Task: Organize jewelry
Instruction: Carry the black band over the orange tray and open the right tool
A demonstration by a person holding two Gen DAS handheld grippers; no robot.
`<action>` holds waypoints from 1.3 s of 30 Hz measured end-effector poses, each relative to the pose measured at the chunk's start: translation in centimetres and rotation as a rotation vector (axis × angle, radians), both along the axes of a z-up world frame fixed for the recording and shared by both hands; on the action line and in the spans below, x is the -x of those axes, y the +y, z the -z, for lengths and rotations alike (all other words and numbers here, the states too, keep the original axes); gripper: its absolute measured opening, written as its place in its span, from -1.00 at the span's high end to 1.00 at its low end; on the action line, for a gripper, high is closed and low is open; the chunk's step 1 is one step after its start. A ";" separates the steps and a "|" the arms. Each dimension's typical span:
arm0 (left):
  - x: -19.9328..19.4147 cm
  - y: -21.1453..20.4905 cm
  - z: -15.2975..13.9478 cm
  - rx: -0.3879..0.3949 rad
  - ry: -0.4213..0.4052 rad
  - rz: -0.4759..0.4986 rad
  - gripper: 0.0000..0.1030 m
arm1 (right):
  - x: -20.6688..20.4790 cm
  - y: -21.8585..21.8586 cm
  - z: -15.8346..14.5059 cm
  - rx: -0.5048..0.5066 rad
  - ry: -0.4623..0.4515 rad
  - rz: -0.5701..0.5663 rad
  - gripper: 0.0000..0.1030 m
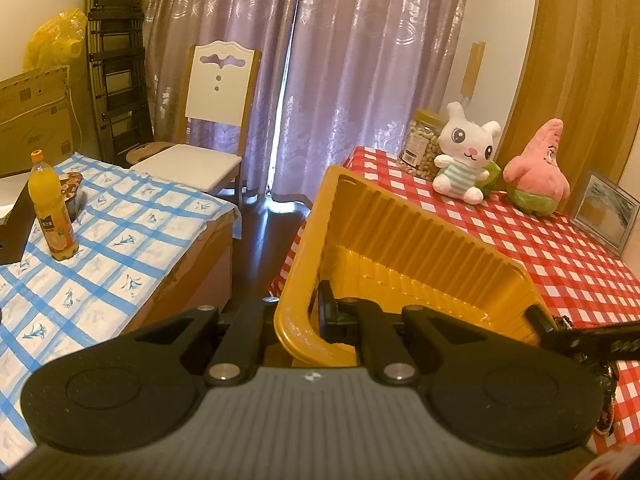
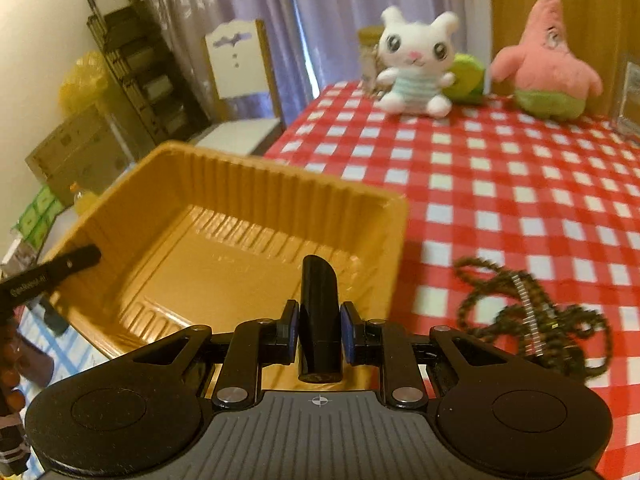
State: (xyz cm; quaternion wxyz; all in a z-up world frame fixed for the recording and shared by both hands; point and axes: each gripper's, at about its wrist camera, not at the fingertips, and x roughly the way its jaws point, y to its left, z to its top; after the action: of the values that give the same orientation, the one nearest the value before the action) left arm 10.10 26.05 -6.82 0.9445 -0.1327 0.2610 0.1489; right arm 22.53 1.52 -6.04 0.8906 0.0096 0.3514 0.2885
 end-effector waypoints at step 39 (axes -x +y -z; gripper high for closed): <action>-0.3 -1.6 -0.7 -0.082 0.070 -0.019 0.86 | 1.6 -13.0 4.6 -0.022 0.093 0.267 0.51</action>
State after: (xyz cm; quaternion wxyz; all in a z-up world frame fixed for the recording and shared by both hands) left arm 10.36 24.46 -6.10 0.9381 -0.0909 0.2861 0.1731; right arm 20.91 -11.45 -10.59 0.9037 0.0795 0.3846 0.1706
